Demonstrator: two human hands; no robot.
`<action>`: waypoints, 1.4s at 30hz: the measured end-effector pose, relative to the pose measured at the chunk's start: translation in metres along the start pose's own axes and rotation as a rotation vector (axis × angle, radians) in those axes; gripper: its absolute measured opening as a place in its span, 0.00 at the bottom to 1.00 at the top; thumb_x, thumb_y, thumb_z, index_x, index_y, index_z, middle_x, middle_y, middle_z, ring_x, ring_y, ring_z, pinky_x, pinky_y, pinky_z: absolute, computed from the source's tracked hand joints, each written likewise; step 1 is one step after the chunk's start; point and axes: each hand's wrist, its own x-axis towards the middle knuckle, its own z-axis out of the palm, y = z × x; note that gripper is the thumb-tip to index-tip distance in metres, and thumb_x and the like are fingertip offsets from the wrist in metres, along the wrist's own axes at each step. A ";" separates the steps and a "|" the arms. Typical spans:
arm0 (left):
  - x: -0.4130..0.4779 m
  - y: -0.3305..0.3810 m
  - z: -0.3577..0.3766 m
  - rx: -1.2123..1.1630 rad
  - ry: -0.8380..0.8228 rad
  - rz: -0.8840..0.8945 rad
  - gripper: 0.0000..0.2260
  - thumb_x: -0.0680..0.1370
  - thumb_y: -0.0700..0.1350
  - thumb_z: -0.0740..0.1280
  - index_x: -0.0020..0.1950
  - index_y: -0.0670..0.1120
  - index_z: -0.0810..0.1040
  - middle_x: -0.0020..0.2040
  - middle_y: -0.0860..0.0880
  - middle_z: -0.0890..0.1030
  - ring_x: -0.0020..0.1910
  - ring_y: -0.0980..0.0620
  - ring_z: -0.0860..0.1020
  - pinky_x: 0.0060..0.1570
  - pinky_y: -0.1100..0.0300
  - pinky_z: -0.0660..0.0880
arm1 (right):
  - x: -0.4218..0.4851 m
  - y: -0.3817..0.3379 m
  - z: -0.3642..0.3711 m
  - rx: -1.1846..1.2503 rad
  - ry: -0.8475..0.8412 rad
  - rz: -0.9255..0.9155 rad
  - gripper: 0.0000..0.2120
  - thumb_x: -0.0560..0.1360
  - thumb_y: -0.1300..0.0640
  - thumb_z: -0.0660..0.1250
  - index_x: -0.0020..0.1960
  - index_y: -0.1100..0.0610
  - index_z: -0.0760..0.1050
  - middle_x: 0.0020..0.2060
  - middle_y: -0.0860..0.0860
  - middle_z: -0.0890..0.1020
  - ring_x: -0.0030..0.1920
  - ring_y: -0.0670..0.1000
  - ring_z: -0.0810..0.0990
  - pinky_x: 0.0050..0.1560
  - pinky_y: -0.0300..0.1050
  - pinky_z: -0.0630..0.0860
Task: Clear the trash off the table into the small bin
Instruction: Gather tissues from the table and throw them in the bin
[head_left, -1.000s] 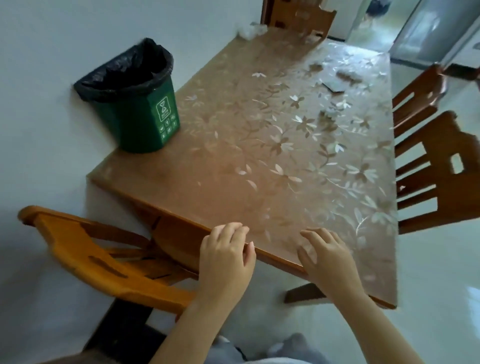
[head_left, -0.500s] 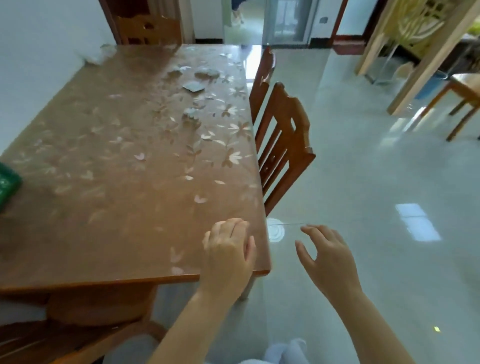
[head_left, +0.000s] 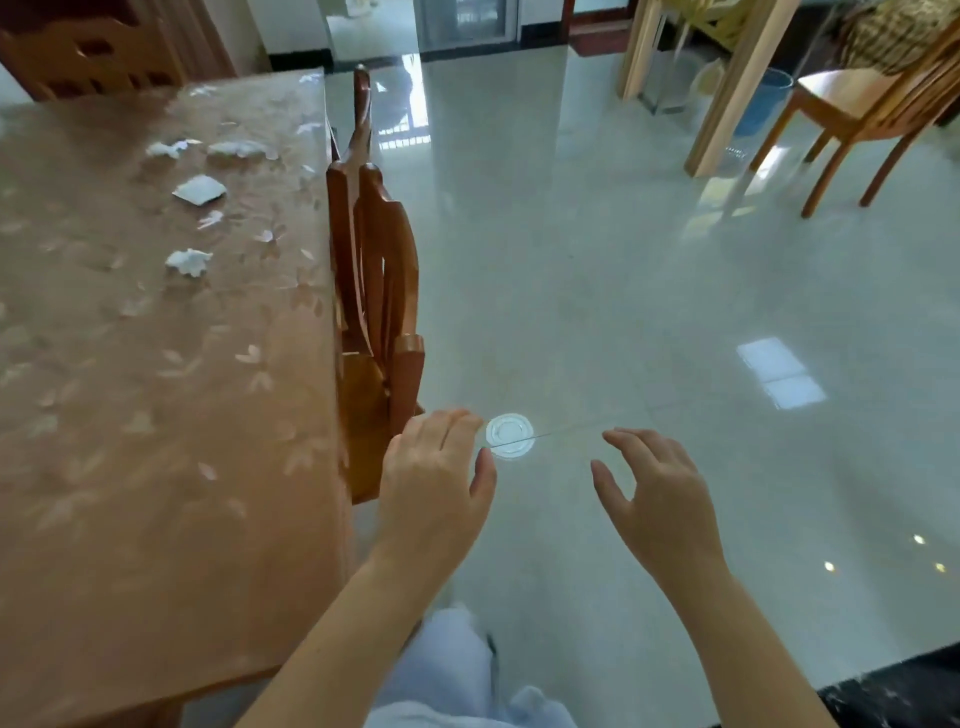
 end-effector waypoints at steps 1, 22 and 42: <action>0.014 -0.003 0.004 0.016 0.015 0.000 0.16 0.73 0.47 0.58 0.51 0.40 0.80 0.48 0.43 0.82 0.47 0.43 0.79 0.47 0.52 0.76 | 0.015 0.004 0.004 0.000 -0.003 -0.005 0.14 0.67 0.55 0.66 0.49 0.61 0.78 0.44 0.56 0.83 0.44 0.59 0.80 0.43 0.51 0.77; 0.344 -0.120 0.064 0.159 0.153 -0.361 0.18 0.75 0.49 0.54 0.55 0.42 0.77 0.52 0.44 0.80 0.52 0.45 0.76 0.51 0.51 0.72 | 0.400 -0.001 0.138 0.111 -0.186 -0.304 0.13 0.67 0.55 0.66 0.49 0.60 0.79 0.43 0.54 0.83 0.43 0.57 0.81 0.44 0.46 0.76; 0.447 -0.222 0.075 0.346 0.519 -1.070 0.10 0.74 0.41 0.65 0.55 0.41 0.78 0.54 0.44 0.79 0.53 0.44 0.76 0.50 0.49 0.71 | 0.649 -0.119 0.280 0.296 -0.549 -0.958 0.11 0.69 0.59 0.71 0.51 0.59 0.78 0.48 0.54 0.82 0.48 0.56 0.80 0.47 0.50 0.77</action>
